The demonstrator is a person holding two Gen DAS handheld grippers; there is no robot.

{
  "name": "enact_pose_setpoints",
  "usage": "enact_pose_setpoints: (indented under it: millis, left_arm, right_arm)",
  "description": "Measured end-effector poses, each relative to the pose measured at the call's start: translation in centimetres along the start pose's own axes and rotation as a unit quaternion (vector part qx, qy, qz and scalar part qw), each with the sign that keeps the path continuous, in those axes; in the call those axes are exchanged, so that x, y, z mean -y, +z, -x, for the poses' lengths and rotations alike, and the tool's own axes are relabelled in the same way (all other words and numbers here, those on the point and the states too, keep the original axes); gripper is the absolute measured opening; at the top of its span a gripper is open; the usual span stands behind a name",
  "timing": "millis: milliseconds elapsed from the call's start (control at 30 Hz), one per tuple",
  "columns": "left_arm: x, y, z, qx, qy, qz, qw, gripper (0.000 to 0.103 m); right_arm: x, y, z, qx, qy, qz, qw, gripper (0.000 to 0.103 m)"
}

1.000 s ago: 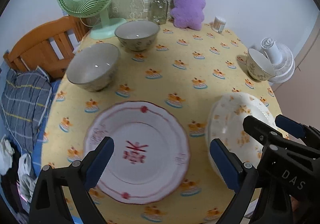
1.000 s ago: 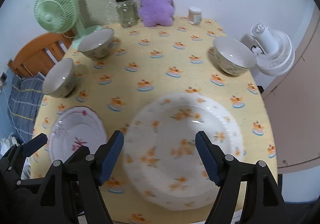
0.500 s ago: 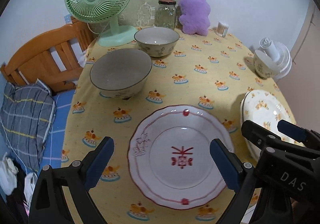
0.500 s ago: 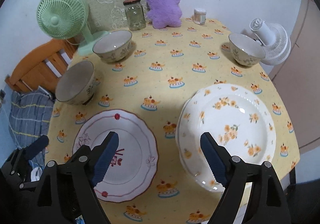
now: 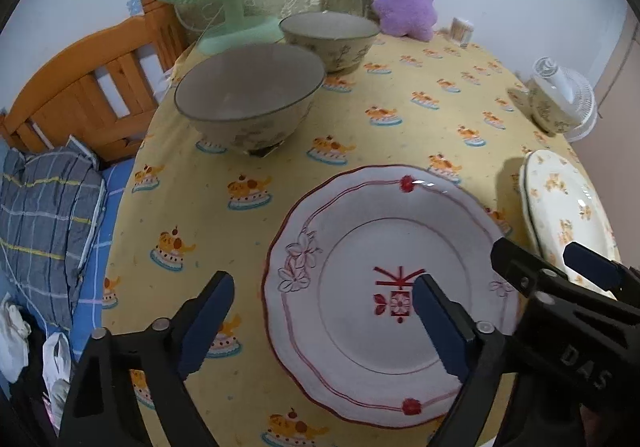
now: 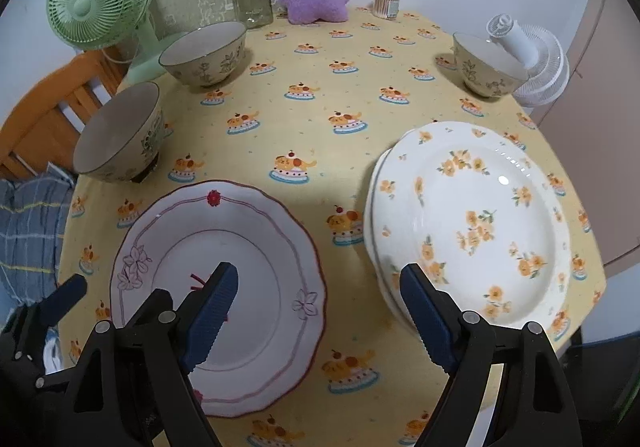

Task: Organize plates and bowls
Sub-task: 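Close the right gripper on the red-patterned plate's rim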

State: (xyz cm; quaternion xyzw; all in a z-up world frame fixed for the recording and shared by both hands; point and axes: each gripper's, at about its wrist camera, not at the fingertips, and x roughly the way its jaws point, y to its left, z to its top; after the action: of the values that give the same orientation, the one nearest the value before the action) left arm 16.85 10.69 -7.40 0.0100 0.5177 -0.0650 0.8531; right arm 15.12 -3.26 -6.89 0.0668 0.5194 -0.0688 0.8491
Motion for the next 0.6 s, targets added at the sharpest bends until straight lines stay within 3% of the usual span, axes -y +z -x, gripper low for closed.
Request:
enact_pose_setpoints:
  millis: [267, 433, 600]
  left_arm:
    - [0.0, -0.7, -1.9, -0.026, 0.003, -0.004, 0.9996, 0.069]
    - [-0.4, -0.8, -2.8, -0.034, 0.019, 0.003, 0.9993, 0.055]
    - [-0.6, -0.6, -3.1, -0.036, 0.021, 0.008, 0.9991, 0.053]
  right_arm:
    - [-1.3, -0.7, -2.2, -0.026, 0.027, 0.011, 0.999, 0.068]
    - [-1.5, -0.8, -3.2, -0.039, 0.026, 0.010, 0.999, 0.065]
    - [-1.1, -0.4, -4.2, -0.048, 0.030, 0.000, 0.998, 0.060]
